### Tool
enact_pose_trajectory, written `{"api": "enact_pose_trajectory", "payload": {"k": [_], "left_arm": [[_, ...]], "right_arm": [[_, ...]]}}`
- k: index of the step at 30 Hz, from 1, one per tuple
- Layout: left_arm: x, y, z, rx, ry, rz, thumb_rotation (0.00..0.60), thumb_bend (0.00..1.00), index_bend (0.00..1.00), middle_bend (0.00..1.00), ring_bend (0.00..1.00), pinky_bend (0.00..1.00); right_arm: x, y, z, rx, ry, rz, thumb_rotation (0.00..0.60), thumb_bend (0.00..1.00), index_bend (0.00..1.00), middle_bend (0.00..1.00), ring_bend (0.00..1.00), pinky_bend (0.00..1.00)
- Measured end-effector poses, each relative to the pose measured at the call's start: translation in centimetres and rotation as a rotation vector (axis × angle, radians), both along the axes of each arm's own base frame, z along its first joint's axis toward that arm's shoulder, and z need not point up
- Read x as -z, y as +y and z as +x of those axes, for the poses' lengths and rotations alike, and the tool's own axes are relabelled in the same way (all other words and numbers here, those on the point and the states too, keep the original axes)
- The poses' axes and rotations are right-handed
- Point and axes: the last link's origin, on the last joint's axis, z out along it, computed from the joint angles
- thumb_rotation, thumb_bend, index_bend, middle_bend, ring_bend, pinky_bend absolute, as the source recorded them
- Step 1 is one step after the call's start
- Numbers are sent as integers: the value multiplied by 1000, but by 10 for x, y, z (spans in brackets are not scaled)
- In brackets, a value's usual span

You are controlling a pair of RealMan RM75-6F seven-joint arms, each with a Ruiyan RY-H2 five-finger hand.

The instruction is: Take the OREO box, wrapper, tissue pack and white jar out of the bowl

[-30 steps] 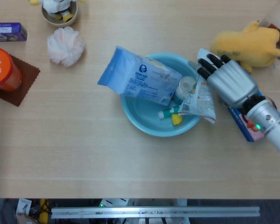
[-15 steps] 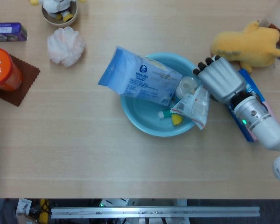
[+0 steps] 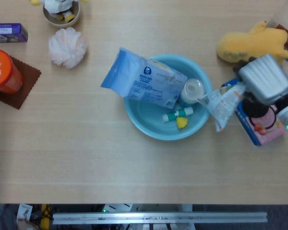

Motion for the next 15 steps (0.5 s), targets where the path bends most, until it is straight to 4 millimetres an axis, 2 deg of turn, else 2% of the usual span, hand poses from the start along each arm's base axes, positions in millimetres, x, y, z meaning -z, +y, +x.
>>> {"api": "enact_pose_trajectory", "payload": {"k": [5, 11, 13, 15], "left_arm": [[0, 0, 2, 3, 2, -2, 600, 358, 170, 229, 209, 163], [5, 1, 5, 12, 3, -15, 600, 358, 169, 229, 209, 163], [5, 1, 7, 14, 3, -17, 600, 358, 170, 229, 209, 163], [5, 1, 7, 10, 4, -14, 600, 358, 169, 229, 209, 163]], "right_arm": [[-22, 6, -28, 45, 24, -37, 600, 117, 603, 567, 587, 749], [-30, 0, -56, 90, 71, -65, 600, 115, 596, 551, 570, 735], [-29, -3, -63, 102, 84, -71, 600, 113, 509, 487, 493, 670], [-27, -7, -71, 119, 103, -68, 600, 109, 342, 386, 380, 570]]}}
